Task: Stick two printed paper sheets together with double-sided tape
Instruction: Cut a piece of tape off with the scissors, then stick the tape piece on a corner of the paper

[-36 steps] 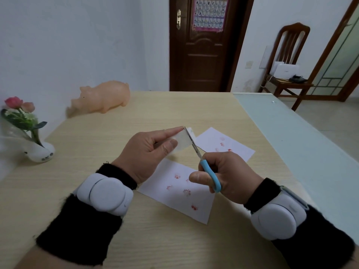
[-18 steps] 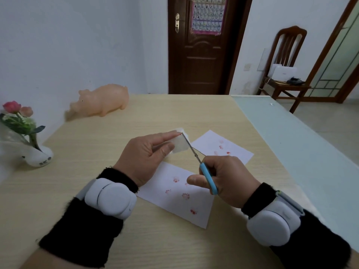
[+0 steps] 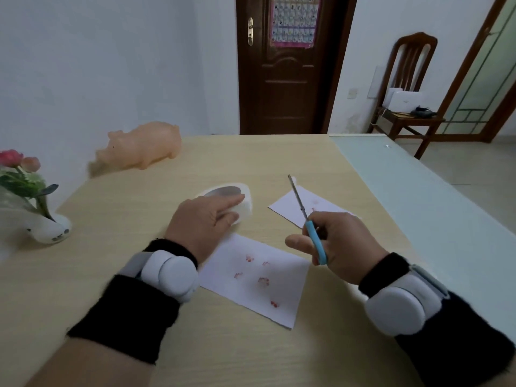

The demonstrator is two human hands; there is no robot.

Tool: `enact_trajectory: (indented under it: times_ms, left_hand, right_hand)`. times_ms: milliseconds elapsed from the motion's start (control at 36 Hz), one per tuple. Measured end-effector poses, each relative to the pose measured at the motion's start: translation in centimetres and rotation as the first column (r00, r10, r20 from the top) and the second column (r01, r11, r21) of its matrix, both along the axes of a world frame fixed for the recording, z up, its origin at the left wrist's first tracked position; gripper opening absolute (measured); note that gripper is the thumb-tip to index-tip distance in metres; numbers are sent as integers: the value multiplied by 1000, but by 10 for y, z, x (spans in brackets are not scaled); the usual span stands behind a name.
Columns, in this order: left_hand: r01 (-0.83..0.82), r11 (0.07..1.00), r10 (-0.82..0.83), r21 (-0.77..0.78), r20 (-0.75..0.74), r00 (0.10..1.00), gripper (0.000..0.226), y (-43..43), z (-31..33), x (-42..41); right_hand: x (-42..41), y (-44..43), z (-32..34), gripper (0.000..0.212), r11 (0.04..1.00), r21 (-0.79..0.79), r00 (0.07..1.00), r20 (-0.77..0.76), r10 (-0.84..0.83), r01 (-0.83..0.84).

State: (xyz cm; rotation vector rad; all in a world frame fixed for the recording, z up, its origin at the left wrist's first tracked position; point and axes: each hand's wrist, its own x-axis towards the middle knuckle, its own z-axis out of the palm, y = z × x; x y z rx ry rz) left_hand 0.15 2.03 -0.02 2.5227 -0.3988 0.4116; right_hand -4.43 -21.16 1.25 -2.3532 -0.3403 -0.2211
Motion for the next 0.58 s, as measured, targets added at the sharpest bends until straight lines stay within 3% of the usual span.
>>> enact_trajectory:
  times_ms: [167, 361, 417, 500, 528, 583]
  left_hand:
    - [41, 993, -25, 114, -142, 990, 47, -10, -3, 4]
    - [69, 989, -52, 133, -130, 990, 43, -9, -8, 7]
    - [42, 997, -39, 66, -58, 998, 37, -7, -6, 6]
    - [-6, 974, 29, -228, 98, 995, 19, -1, 7, 1]
    - [12, 940, 23, -341, 99, 995, 10, 2, 12, -1]
    - [47, 872, -23, -488, 56, 998, 19, 4, 22, -7]
  right_hand:
    - [0, 10, -1, 61, 995, -73, 996, -46, 70, -74]
    - [-1, 15, 0, 53, 982, -169, 995, -72, 71, -82]
    - [-1, 14, 0, 51, 969, -236, 997, -59, 58, -70]
    - [0, 12, -2, 43, 949, -311, 999, -21, 47, -52]
    - [0, 11, -3, 41, 941, -334, 999, -14, 45, -47]
    - [1, 10, -3, 45, 923, -382, 999, -8, 38, -38]
